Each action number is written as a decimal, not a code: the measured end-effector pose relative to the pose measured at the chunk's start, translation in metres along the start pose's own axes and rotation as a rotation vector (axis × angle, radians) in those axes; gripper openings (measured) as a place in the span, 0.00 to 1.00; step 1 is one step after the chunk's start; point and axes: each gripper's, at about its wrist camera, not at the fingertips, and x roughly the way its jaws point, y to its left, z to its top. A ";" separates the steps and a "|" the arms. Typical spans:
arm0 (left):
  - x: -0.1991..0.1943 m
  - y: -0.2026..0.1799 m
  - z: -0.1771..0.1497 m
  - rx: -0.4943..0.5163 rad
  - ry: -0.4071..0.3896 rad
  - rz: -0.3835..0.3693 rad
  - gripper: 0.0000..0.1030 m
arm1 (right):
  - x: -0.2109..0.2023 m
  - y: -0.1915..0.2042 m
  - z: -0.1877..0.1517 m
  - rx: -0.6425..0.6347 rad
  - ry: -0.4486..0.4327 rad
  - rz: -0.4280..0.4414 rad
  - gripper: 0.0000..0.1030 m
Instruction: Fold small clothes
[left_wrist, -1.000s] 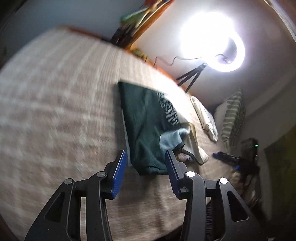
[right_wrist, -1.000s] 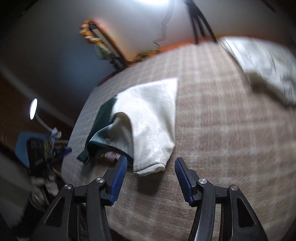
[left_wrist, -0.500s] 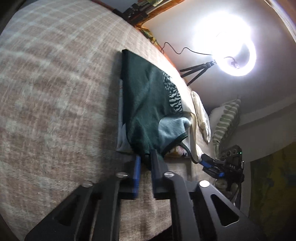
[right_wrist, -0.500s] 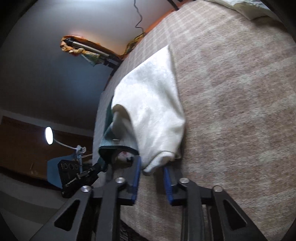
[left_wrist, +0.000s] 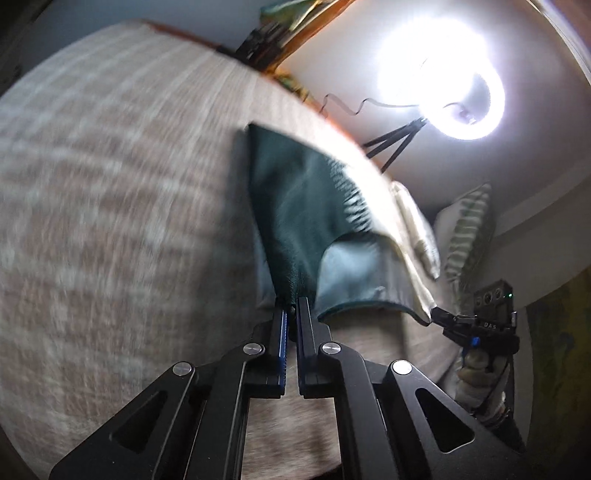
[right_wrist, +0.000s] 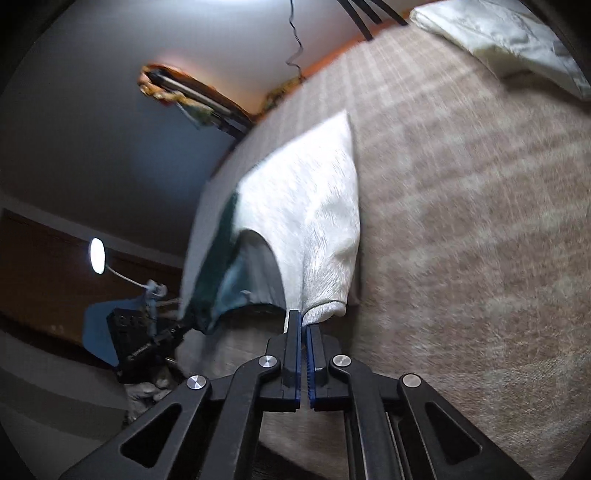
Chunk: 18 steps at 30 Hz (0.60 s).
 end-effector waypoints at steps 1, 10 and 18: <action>0.002 0.001 -0.002 0.001 0.006 0.005 0.03 | 0.003 -0.003 0.000 -0.003 0.007 -0.021 0.00; -0.001 0.000 -0.002 0.084 0.056 0.083 0.05 | -0.001 -0.007 0.001 -0.073 0.034 -0.151 0.05; -0.014 -0.013 0.016 0.102 0.013 0.092 0.35 | -0.030 -0.006 0.015 -0.142 -0.032 -0.156 0.33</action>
